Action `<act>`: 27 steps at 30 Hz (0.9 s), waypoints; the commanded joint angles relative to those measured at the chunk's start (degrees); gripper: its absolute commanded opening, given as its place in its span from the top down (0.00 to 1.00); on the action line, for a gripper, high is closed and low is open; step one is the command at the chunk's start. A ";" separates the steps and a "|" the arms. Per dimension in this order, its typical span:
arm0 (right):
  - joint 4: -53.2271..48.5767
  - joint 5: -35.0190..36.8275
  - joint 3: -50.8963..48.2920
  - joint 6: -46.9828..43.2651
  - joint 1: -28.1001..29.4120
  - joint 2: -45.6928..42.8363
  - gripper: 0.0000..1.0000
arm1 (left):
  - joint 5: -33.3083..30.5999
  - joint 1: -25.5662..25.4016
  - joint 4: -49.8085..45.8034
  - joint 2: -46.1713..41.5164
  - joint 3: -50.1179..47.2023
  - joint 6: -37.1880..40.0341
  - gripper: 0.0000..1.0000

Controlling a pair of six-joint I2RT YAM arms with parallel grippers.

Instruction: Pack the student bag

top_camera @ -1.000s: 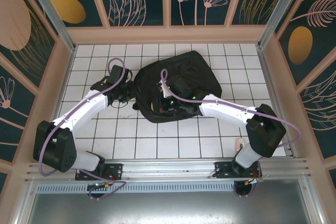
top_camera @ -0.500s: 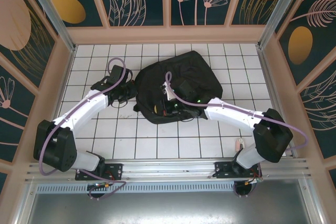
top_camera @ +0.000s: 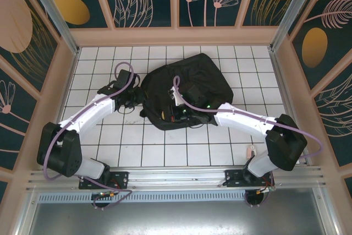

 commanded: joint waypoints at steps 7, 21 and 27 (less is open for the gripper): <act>-2.11 -1.25 -1.10 -0.51 0.28 -2.70 1.00 | -4.24 -0.04 -0.09 0.52 0.60 1.58 1.00; -10.22 0.97 -7.04 -2.76 0.19 -10.96 1.00 | -8.94 0.24 -1.01 0.31 0.70 3.50 1.00; -13.73 4.58 -9.93 -3.14 -2.88 -16.09 1.00 | -9.63 0.42 -1.21 0.23 0.58 4.00 1.00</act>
